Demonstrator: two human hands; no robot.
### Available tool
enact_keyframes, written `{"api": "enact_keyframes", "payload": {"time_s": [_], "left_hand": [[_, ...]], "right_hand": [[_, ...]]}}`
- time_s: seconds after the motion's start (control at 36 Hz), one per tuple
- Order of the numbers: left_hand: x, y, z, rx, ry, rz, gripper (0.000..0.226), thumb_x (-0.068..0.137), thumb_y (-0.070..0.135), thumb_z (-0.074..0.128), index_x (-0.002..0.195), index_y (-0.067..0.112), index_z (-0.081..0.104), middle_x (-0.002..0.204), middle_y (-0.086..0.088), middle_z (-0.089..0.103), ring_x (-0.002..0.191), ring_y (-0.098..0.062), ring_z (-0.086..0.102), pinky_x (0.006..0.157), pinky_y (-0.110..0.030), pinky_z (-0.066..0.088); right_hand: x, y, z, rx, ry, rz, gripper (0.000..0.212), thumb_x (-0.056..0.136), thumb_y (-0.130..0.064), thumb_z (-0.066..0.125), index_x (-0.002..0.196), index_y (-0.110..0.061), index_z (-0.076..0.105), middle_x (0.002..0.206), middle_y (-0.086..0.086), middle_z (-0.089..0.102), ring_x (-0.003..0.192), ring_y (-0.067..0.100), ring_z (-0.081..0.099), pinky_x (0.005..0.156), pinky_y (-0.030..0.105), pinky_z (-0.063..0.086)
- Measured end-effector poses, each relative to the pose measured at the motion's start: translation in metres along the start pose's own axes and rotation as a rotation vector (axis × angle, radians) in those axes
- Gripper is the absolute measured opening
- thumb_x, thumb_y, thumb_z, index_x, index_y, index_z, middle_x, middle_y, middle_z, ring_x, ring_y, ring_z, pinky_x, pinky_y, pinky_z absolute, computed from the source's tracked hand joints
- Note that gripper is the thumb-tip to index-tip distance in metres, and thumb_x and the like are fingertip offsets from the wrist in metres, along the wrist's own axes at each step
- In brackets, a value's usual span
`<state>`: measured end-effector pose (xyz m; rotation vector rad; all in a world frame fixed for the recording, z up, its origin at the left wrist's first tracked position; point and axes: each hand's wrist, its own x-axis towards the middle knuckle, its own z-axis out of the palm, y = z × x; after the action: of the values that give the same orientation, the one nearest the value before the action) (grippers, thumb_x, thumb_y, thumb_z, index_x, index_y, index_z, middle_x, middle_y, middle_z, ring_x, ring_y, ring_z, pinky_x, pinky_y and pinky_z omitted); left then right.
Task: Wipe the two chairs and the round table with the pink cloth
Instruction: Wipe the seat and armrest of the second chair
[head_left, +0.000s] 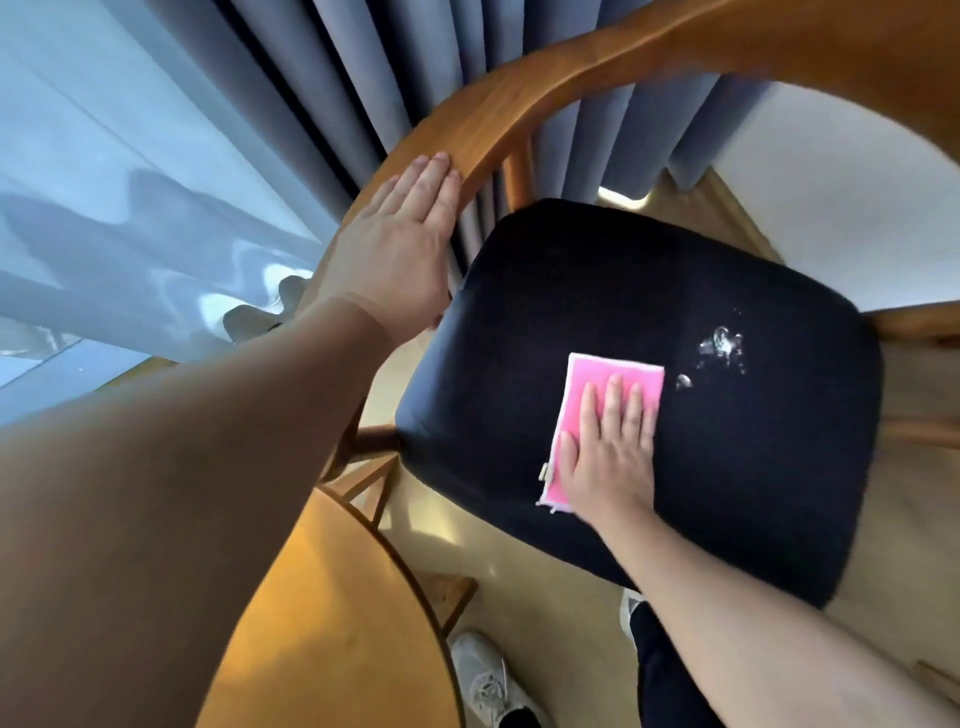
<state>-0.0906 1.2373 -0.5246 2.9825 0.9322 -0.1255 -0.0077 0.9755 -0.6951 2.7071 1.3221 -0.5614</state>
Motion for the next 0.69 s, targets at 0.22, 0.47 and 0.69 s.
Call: {"api": "enact_keyframes", "payload": {"time_s": [0.22,0.47,0.69], "left_hand": [[-0.009,0.009,0.000,0.130,0.030,0.033,0.062,0.091,0.009,0.031,0.150,0.005,0.011,0.157,-0.017,0.012,0.145,-0.031,0.011,0.117,-0.038,0.006],[-0.044,0.065,0.025,0.047,-0.180,0.227,0.068,0.088,0.009,0.039,0.151,0.012,0.013,0.158,-0.008,0.014,0.146,-0.022,0.008,0.117,-0.031,0.000],[-0.078,0.120,0.112,-0.067,-0.494,0.103,0.070,0.093,0.016,0.032,0.151,0.025,-0.005,0.159,-0.001,-0.012,0.146,-0.024,-0.009,0.118,-0.046,0.002]], "right_hand": [[-0.057,-0.014,0.026,0.054,-0.019,-0.151,0.067,0.095,-0.045,0.030,0.148,-0.005,0.024,0.156,0.024,0.020,0.145,0.046,0.015,0.116,0.060,0.014],[-0.086,0.033,0.032,-0.024,-0.070,-0.258,0.067,0.098,-0.048,0.027,0.151,-0.007,0.026,0.159,0.020,0.020,0.148,0.040,0.014,0.118,0.053,0.012],[-0.094,0.036,0.034,0.033,0.007,-0.130,0.064,0.097,-0.044,0.030,0.151,-0.009,0.023,0.157,0.021,0.026,0.147,0.042,0.017,0.118,0.055,0.013]]}}
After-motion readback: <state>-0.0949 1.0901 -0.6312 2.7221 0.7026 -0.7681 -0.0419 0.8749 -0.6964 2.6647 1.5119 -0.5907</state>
